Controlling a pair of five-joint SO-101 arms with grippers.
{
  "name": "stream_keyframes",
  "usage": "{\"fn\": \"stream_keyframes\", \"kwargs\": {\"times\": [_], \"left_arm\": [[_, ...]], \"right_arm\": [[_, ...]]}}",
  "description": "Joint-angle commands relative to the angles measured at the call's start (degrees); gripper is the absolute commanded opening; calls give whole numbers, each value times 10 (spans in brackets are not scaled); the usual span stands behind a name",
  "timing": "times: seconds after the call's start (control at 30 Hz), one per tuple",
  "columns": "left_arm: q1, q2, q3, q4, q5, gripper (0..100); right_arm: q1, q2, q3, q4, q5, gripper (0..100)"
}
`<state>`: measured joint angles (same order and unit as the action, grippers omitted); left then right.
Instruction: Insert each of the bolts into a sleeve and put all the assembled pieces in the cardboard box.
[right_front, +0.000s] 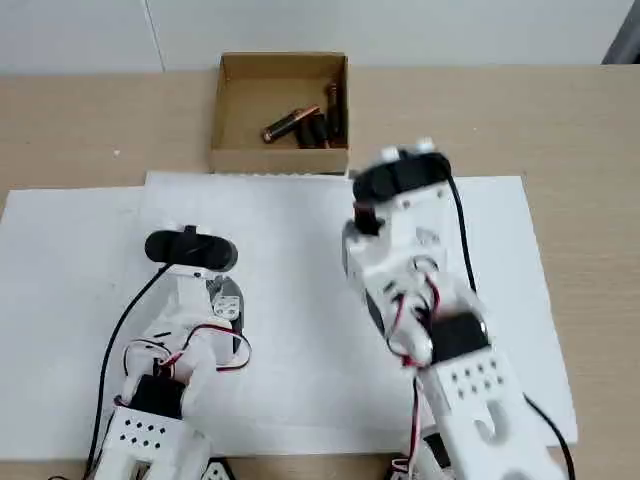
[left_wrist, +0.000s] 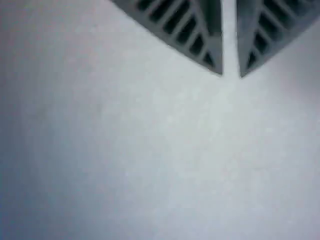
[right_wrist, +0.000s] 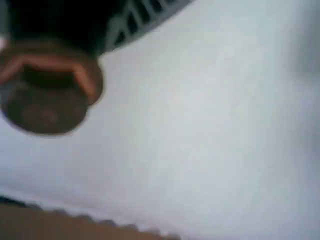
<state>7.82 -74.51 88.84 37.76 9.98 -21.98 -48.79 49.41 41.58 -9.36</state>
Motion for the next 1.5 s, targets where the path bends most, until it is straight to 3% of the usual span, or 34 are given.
{"fn": "stream_keyframes", "kwargs": {"times": [0.0,0.67,1.2,1.47], "left_arm": [[-4,-9,-2,-1,-4,5],[2,-9,-2,-2,-4,6],[1,-9,-2,-2,-2,6],[0,-9,-2,-2,-2,6]], "right_arm": [[3,89,-126,0,-4,2],[4,651,-664,-103,190,3],[2,1001,-1054,-100,237,5],[0,1053,-1115,-99,244,191]]}}
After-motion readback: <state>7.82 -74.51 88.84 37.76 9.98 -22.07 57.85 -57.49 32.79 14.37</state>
